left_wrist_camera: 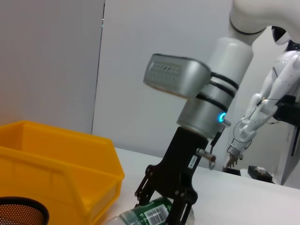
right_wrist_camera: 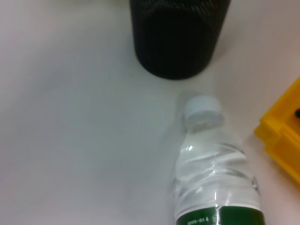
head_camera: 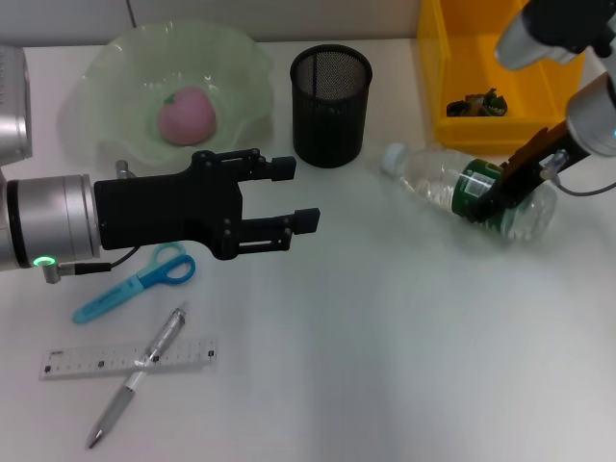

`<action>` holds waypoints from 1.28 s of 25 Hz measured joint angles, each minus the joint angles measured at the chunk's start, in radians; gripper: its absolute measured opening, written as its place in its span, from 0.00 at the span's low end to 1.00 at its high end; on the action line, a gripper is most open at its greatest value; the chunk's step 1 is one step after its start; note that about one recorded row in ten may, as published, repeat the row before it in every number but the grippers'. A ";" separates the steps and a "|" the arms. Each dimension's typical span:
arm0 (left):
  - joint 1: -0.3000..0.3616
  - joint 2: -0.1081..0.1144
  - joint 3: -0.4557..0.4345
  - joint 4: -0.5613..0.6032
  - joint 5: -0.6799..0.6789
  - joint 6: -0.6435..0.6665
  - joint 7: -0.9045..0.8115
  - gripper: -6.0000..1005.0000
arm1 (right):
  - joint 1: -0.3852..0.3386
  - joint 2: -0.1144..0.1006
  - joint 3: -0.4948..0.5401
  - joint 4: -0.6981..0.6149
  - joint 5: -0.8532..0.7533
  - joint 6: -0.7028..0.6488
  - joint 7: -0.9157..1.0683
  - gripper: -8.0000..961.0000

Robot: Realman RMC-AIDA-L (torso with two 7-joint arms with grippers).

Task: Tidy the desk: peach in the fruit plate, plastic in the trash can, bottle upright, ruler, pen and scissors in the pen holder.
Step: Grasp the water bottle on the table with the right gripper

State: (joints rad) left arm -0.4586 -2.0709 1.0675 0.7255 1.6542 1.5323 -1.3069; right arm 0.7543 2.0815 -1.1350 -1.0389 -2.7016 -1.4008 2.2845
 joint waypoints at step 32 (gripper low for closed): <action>-0.020 0.001 0.003 -0.025 -0.073 0.007 -0.014 0.66 | -0.589 0.005 0.017 -0.588 0.725 -0.140 -0.274 0.74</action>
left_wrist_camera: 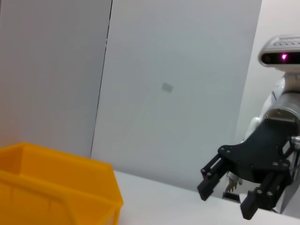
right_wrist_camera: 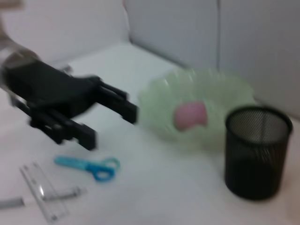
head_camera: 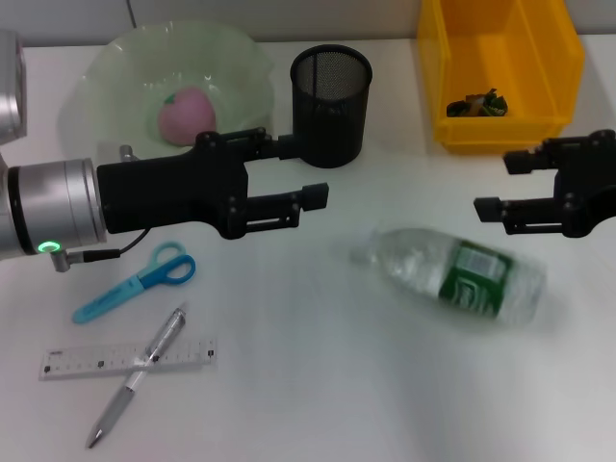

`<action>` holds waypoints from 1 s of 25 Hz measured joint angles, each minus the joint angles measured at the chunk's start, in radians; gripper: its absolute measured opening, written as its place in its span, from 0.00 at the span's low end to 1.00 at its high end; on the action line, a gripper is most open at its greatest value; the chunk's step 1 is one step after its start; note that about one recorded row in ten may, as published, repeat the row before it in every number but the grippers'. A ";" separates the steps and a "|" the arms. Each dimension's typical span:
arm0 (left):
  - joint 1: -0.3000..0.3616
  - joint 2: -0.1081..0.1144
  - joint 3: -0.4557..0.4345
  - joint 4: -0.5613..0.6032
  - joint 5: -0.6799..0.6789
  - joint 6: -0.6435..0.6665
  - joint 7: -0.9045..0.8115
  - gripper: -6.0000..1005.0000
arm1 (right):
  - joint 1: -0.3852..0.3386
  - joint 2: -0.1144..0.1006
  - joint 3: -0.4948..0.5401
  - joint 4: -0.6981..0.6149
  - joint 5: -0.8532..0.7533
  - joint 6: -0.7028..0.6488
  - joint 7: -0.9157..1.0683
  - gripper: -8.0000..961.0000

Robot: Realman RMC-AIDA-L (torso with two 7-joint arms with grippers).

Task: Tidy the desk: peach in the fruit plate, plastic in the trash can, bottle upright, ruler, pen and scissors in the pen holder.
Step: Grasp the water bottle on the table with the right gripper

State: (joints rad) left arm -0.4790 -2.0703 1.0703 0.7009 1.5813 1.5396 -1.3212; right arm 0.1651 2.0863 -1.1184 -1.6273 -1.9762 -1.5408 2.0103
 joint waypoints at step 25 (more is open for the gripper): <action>0.004 0.004 -0.005 0.005 -0.031 0.004 -0.026 0.65 | 0.214 -0.043 0.114 0.194 -0.055 -0.089 0.122 0.04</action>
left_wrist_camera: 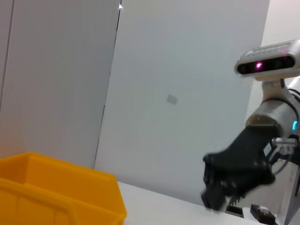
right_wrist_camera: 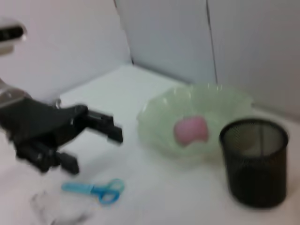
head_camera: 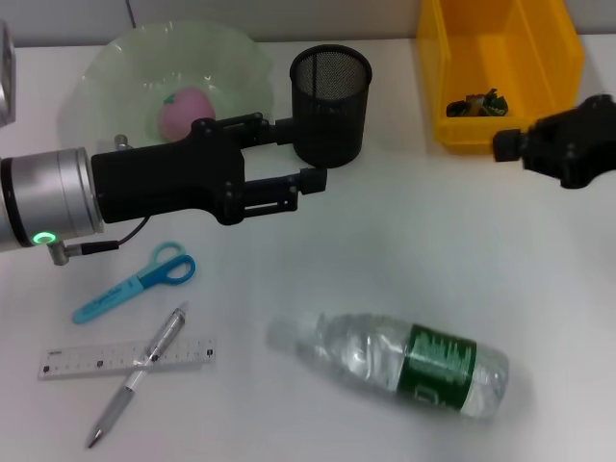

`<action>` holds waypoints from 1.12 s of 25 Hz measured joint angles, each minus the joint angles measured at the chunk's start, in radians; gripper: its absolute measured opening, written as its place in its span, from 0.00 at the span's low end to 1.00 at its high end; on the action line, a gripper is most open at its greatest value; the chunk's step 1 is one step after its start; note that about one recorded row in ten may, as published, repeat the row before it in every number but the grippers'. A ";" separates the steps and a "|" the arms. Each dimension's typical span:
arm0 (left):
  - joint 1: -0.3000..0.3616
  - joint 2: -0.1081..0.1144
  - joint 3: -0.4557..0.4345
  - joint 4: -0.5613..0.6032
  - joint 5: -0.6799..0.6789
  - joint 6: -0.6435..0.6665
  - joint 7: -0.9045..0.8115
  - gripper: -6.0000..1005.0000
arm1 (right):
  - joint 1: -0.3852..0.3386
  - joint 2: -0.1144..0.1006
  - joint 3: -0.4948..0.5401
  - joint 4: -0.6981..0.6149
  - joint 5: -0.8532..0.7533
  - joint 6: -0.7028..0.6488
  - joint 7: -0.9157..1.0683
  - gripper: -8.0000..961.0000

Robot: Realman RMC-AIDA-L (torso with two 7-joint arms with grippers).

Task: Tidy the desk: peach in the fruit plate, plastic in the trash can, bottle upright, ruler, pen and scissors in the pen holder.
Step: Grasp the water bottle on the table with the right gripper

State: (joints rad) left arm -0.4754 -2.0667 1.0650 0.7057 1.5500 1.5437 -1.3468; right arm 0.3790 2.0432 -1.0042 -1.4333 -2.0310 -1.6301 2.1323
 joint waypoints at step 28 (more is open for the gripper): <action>0.046 0.003 -0.087 0.005 -0.018 0.053 0.001 0.65 | 0.464 0.041 -0.303 0.349 -0.324 -0.173 0.166 0.67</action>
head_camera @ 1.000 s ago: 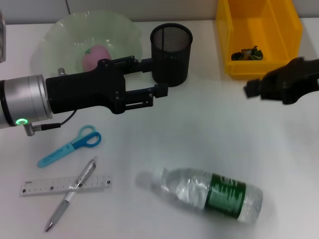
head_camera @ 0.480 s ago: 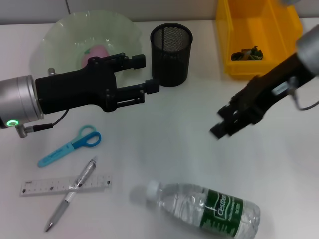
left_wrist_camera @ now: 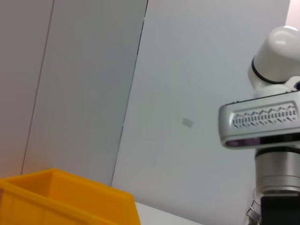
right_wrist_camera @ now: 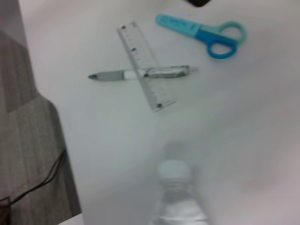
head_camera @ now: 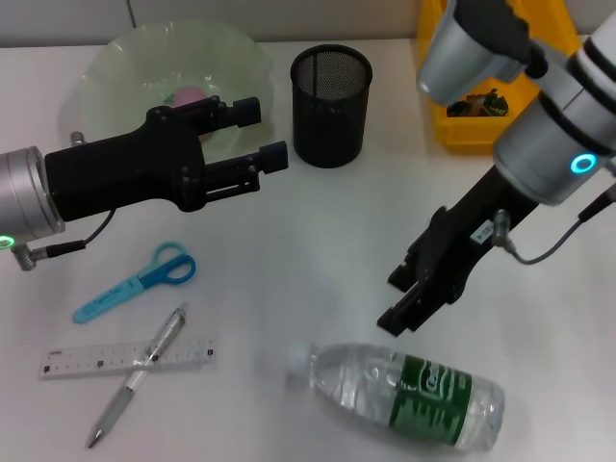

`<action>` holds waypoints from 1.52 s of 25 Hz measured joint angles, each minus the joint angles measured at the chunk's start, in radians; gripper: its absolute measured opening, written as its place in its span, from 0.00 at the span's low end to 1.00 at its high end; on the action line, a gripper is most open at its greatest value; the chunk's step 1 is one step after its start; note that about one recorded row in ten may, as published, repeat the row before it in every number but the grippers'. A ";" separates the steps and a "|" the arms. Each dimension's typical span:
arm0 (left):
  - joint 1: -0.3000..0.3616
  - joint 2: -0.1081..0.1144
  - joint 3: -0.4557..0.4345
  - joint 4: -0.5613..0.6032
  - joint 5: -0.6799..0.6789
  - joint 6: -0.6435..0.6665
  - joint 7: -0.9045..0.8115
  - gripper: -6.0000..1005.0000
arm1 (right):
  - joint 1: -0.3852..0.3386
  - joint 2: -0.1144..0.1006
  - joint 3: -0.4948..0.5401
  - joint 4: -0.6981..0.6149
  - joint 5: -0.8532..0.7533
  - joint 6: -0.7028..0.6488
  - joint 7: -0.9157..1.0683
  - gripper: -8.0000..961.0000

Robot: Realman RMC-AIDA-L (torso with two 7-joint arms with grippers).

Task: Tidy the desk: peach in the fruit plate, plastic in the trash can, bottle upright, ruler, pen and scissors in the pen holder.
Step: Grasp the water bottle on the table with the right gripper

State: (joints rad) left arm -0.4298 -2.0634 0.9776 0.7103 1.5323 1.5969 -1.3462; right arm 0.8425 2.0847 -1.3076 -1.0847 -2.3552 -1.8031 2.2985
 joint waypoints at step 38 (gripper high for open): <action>0.016 0.011 -0.021 0.001 0.011 -0.013 0.017 0.65 | 0.058 -0.004 -0.170 -0.043 -0.140 -0.001 0.080 0.75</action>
State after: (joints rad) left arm -0.4135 -2.0529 0.9569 0.7112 1.5432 1.5837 -1.3290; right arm 0.9005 2.0802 -1.4773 -1.1277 -2.4950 -1.8039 2.3784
